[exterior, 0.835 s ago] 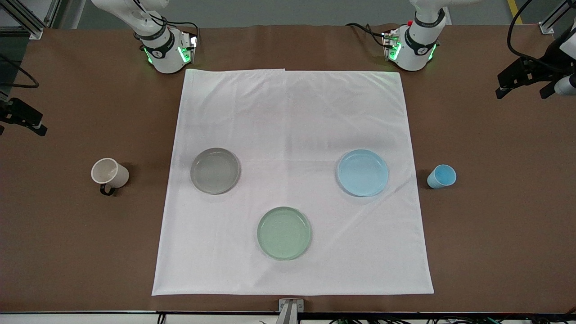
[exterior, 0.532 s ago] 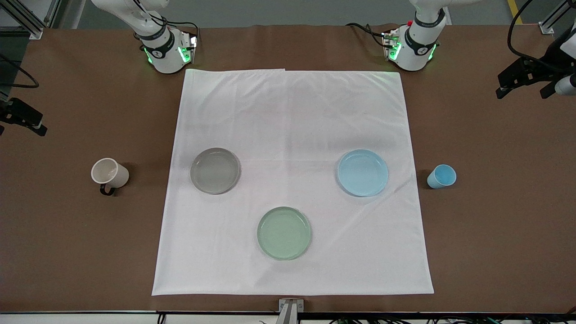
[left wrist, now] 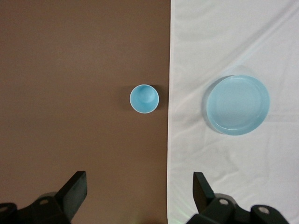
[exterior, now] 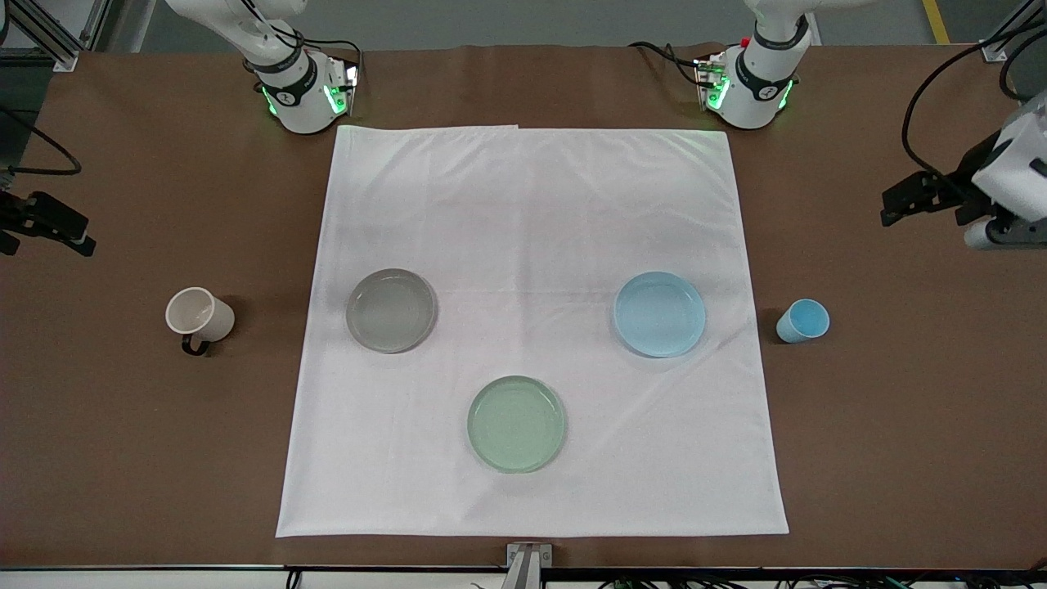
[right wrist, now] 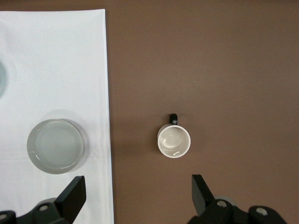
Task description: Place blue cup in blue plate and white mug in gray plate
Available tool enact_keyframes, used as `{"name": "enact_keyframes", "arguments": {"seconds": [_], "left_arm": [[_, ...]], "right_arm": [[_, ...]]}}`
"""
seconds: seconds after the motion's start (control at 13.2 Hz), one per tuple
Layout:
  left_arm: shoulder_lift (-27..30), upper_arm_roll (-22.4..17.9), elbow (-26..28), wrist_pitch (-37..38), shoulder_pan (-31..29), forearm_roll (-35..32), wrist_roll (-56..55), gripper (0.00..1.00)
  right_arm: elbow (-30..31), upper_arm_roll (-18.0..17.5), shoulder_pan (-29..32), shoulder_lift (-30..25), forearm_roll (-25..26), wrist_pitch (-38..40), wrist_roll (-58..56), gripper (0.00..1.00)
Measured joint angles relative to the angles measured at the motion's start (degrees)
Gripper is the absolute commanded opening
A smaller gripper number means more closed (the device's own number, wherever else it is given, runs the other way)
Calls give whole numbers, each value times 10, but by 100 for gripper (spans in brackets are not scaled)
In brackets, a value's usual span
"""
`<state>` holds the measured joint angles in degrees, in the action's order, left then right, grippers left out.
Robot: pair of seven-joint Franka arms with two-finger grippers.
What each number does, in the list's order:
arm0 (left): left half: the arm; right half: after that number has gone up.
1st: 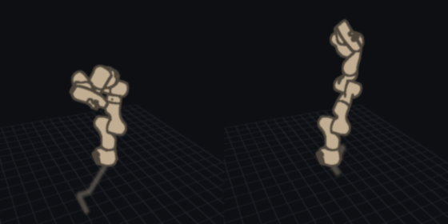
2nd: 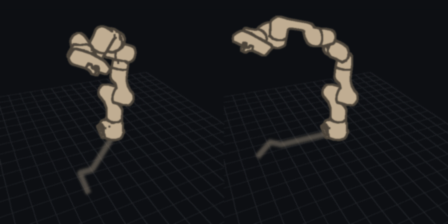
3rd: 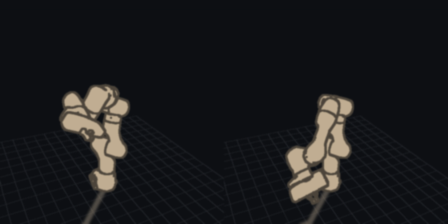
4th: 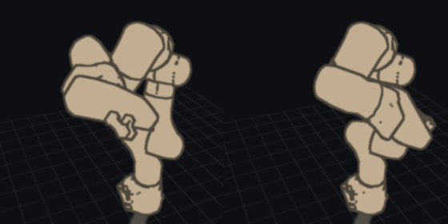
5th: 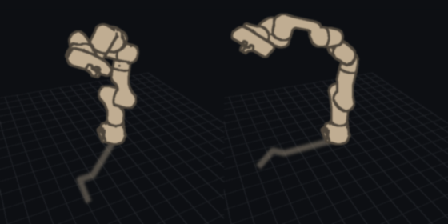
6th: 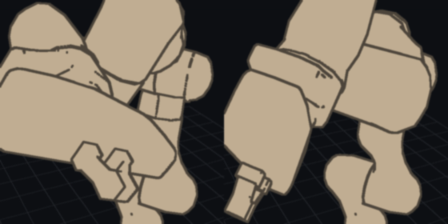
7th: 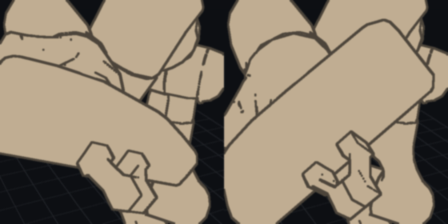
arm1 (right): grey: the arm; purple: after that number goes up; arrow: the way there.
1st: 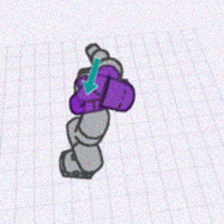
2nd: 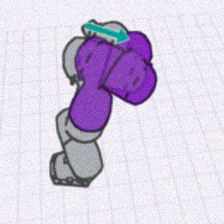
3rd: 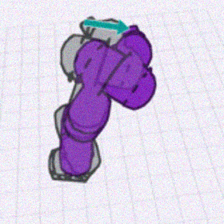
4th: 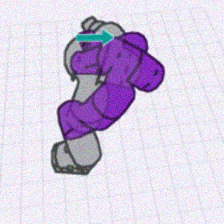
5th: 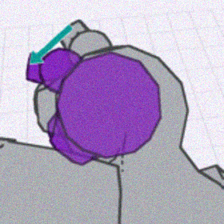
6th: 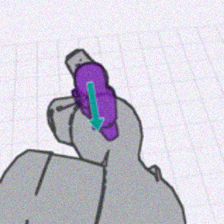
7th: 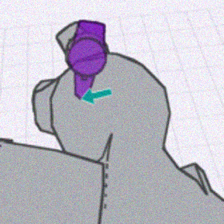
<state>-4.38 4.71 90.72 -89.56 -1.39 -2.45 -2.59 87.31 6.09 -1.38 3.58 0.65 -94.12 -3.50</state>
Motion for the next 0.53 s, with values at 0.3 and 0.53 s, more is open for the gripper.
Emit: {"name": "enact_keyframes", "arguments": {"seconds": [0.3,0.53], "left_arm": [[-36,-1,107,-140,-37,-2,0,100],[-44,-1,202,-261,-52,-3,0,100]], "right_arm": [[6,5,9,81,2,-2,0,100],[13,6,39,170,1,-66,-42,100]]}}
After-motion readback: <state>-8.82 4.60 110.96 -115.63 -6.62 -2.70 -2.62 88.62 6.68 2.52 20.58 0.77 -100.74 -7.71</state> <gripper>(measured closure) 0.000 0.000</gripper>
